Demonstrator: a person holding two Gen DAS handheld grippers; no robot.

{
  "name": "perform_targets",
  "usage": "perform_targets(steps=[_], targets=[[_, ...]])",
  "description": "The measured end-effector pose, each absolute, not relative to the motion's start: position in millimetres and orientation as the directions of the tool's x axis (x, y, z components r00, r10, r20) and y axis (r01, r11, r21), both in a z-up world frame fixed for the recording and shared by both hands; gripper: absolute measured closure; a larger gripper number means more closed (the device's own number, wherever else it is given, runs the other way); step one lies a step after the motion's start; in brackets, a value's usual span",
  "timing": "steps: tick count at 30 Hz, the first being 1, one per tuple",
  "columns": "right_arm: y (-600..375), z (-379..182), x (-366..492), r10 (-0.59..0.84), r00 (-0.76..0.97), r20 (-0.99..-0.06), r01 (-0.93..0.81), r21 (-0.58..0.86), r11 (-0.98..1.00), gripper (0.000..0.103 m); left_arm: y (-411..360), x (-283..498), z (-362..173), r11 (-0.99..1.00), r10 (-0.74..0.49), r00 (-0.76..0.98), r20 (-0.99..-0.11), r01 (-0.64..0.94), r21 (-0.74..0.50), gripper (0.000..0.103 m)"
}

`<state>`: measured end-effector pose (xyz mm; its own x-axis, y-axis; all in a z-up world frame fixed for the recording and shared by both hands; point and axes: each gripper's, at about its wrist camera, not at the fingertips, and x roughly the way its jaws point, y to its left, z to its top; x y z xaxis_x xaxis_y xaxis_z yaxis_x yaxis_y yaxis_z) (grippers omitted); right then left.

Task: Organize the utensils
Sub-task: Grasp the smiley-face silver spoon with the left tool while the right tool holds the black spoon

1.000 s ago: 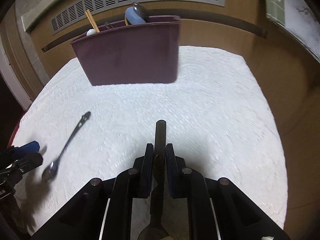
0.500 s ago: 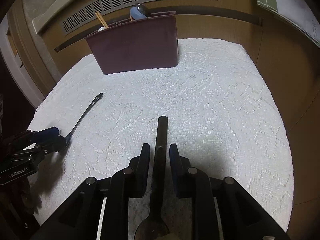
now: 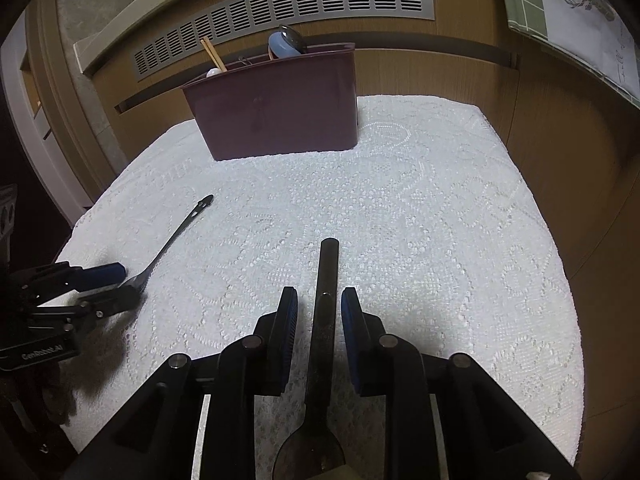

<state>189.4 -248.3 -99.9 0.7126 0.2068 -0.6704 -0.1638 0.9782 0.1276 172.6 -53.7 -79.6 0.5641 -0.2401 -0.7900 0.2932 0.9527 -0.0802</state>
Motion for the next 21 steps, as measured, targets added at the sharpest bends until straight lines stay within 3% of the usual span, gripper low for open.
perform_targets(steps=[7,9,11,21], targets=[[-243,-99,186,0.18,0.723,-0.667,-0.161,0.091,0.983,0.081,-59,173,-81,0.957,-0.217,0.563,-0.797,0.284,-0.059,0.06],[-241,-99,188,0.18,0.716,-0.675,-0.17,0.082,0.982,0.081,-54,173,-80,0.96,-0.228,0.57,-0.79,0.267,-0.084,0.074],[-238,-100,192,0.177,0.7,-0.692,-0.178,0.071,0.981,0.081,-47,173,-76,0.961,-0.243,0.575,-0.781,0.254,-0.112,0.074],[-234,-105,215,0.118,0.661,-0.741,-0.152,0.022,0.988,0.081,-20,168,-13,0.962,-0.269,0.74,-0.617,0.236,-0.136,0.074]])
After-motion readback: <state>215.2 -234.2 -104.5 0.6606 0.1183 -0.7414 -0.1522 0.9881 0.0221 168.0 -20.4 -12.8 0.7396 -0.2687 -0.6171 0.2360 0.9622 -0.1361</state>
